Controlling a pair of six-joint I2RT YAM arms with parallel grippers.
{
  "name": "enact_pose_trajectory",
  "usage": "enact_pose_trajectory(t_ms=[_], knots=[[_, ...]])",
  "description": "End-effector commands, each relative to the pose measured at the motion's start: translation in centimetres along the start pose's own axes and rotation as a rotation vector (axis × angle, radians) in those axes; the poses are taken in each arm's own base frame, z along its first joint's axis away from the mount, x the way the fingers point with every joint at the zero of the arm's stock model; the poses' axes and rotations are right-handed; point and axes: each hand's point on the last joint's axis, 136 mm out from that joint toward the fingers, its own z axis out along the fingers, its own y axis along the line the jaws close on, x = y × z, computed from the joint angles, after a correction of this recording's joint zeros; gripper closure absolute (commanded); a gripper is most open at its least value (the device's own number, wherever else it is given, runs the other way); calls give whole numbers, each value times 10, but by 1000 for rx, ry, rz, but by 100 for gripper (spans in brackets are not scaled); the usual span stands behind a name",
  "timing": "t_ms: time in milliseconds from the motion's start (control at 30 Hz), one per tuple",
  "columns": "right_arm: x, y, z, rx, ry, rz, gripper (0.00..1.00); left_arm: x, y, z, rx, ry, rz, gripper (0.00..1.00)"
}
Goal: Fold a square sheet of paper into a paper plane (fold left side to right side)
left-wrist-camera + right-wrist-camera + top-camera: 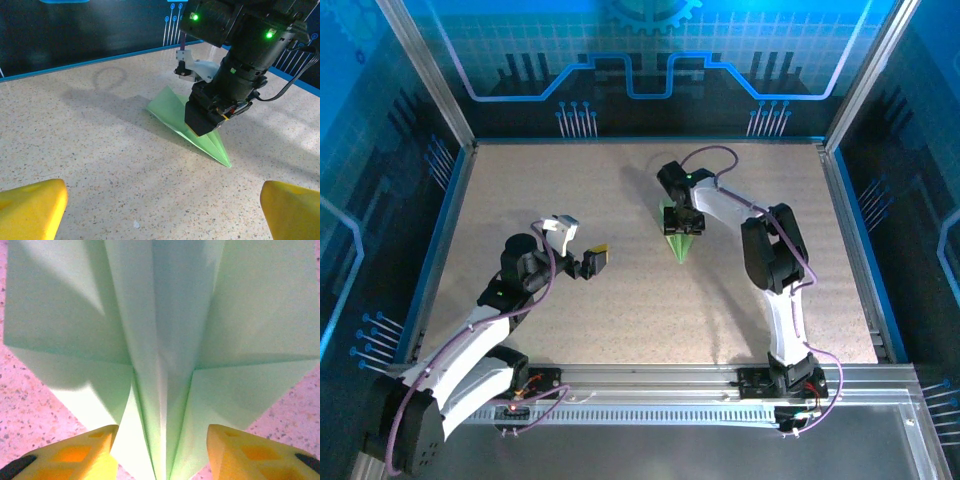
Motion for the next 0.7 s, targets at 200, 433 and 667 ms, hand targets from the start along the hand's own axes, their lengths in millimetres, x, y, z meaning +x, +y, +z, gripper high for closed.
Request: enact_pose_trajectory(t_ms=[200,433,667], knots=[[19,-15,-83,-7,-184,-95,38,-16,-1,-2,14,-35,23,0],[45,-73,-147,22,-452,-43,10,-16,-1,-2,11,-32,27,0],[63,-140,-168,19,-647,115,1,-14,1,-2,0,-26,35,0]])
